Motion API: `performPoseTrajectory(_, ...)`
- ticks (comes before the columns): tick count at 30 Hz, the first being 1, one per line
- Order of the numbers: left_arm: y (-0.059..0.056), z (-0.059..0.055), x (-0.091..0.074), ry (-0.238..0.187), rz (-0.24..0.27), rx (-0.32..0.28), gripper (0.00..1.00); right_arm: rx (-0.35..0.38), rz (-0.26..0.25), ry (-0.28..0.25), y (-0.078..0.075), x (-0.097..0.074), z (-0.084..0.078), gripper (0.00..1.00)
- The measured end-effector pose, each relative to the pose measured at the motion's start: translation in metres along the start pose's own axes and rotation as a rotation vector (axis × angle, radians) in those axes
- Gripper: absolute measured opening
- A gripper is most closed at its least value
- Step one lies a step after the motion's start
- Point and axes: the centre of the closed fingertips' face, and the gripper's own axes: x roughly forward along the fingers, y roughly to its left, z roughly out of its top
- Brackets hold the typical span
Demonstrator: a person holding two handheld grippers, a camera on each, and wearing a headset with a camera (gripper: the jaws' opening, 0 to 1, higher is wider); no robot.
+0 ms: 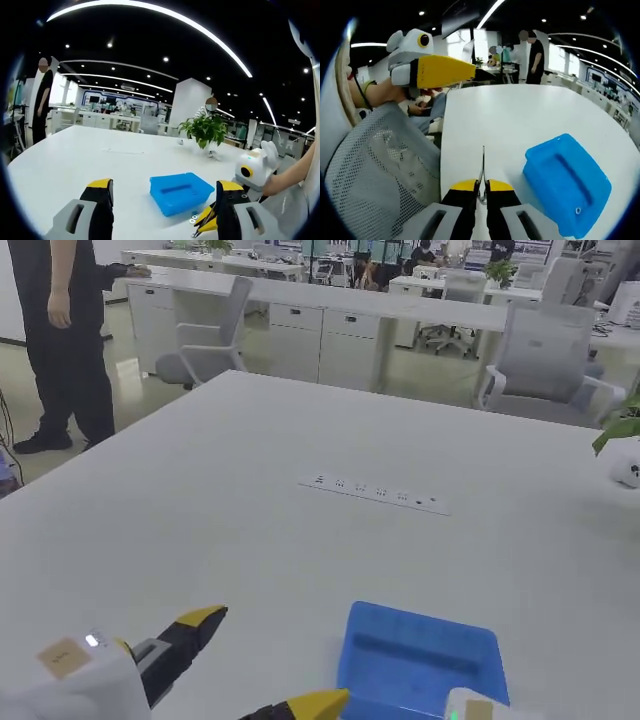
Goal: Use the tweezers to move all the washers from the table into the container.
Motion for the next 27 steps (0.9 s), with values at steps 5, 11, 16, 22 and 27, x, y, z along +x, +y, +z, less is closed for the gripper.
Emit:
performPoseTrajectory(5,0.0,-0.002,0.001,0.012,0.0,0.012,0.87,0.132,0.004,-0.064,-0.004,-0.015,0.007,0.03)
performPoseTrajectory(11,0.0,-0.004,0.001,0.025,0.012,0.053,0.91,0.234,-0.049,-0.134,-0.029,-0.04,0.019,0.03)
performPoseTrajectory(16,0.0,-0.012,0.001,0.082,0.014,0.136,0.92,0.286,-0.072,-0.179,-0.049,-0.06,0.03,0.03)
performPoseTrajectory(22,-0.002,-0.027,0.003,0.174,0.011,0.238,0.92,0.299,-0.103,-0.212,-0.07,-0.079,0.043,0.03)
performPoseTrajectory(27,-0.001,-0.028,0.002,0.183,0.012,0.241,0.92,0.305,-0.15,-0.232,-0.095,-0.091,0.051,0.03)
